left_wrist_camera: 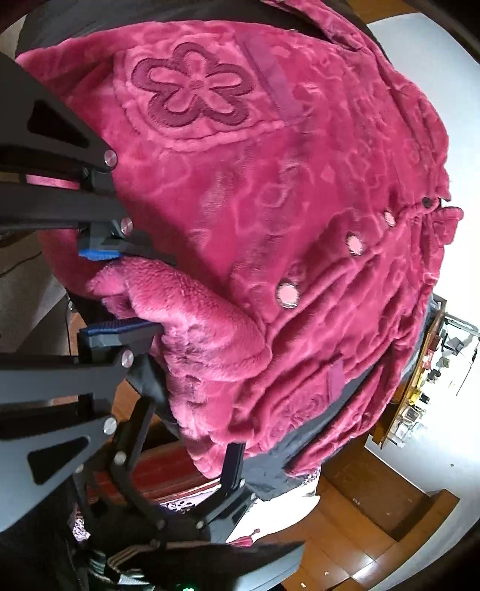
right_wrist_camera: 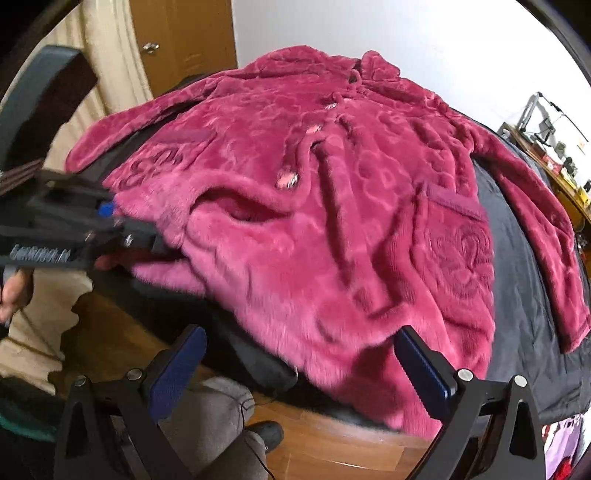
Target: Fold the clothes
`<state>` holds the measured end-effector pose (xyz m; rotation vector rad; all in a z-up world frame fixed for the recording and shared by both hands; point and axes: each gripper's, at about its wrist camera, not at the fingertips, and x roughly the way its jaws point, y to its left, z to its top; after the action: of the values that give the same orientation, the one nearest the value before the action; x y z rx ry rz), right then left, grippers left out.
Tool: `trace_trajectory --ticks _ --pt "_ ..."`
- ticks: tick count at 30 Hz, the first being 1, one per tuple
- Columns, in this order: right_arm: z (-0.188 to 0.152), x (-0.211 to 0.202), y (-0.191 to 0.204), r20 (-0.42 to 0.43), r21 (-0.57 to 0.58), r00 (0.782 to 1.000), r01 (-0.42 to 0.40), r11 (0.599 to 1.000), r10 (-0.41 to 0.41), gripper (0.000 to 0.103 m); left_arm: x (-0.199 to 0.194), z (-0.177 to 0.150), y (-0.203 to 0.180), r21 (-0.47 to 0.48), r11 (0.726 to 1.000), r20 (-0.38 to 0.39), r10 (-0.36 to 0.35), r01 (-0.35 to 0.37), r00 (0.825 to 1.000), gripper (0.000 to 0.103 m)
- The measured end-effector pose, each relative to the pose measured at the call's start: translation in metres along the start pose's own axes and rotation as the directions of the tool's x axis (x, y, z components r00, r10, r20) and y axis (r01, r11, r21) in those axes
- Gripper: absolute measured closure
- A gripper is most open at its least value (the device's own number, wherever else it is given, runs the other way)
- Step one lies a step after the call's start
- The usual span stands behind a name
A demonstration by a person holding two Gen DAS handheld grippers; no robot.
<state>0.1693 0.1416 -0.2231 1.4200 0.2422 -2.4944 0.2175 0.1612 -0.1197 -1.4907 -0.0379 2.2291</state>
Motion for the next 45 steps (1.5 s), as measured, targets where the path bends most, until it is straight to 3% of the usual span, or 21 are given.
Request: trace_trajectory --ticks 4,8,12,14,20,22,26,28,32,38,42,44,45 --pt "0.01 0.0 -0.006 0.017 0.035 0.999 0.029 0.999 -0.03 0.0 0.001 0.014 0.005 -0.013 1.0 0.013 0.019 -0.019 1.0 0.075" --pt "0.006 0.001 -0.02 0.0 0.058 0.99 0.14 0.988 -0.14 0.0 0.004 0.028 0.009 -0.019 0.999 0.025 0.038 -0.038 0.999 0.075" --pt "-0.01 -0.004 -0.055 -0.034 0.113 0.954 0.301 0.947 -0.299 0.0 0.007 0.035 0.011 -0.034 0.998 0.029 0.046 -0.045 0.998 0.075" --pt "-0.021 -0.01 -0.076 -0.06 0.138 0.92 0.391 0.91 -0.386 0.0 0.008 0.037 0.011 -0.044 0.998 0.033 0.046 -0.045 0.998 0.075" --pt "-0.048 -0.026 -0.13 -0.134 0.253 0.855 0.518 0.817 -0.501 0.0 0.003 0.041 0.014 -0.083 0.996 0.045 0.032 -0.028 0.998 0.075" --pt "-0.05 -0.039 -0.131 -0.083 0.278 0.877 0.477 0.834 -0.474 0.0 0.001 0.043 0.014 -0.093 0.995 0.05 0.03 -0.025 0.998 0.075" --pt "-0.045 -0.034 -0.097 -0.013 0.206 0.948 0.314 0.927 -0.318 0.0 -0.004 0.052 0.011 -0.084 0.996 0.067 0.041 -0.035 0.997 0.075" --pt "-0.046 -0.022 -0.077 -0.017 0.133 0.953 0.301 0.944 -0.301 0.0 -0.005 0.055 0.009 -0.074 0.996 0.07 0.048 -0.043 0.996 0.075" --pt "-0.051 -0.002 -0.07 -0.068 0.076 0.935 0.353 0.933 -0.348 0.0 -0.004 0.06 0.008 -0.072 0.996 0.073 0.055 -0.049 0.996 0.075" --pt "-0.051 -0.012 -0.12 -0.122 0.205 0.875 0.484 0.85 -0.469 0.0 0.001 0.058 0.01 -0.079 0.996 0.059 0.041 -0.036 0.997 0.075" --pt "-0.056 -0.009 -0.146 -0.18 0.214 0.843 0.536 0.817 -0.506 0.0 0.009 0.048 0.006 -0.066 0.997 0.026 0.037 -0.035 0.999 0.075" --pt "-0.065 -0.006 -0.151 -0.215 0.199 0.835 0.546 0.814 -0.507 0.0 0.014 0.039 0.003 -0.059 0.998 0.003 0.031 -0.03 1.0 0.075" --pt "-0.07 -0.009 -0.152 -0.213 0.212 0.84 0.537 0.816 -0.498 0.0 0.017 0.034 0.002 -0.055 0.998 -0.01 0.027 -0.027 1.0 0.075"
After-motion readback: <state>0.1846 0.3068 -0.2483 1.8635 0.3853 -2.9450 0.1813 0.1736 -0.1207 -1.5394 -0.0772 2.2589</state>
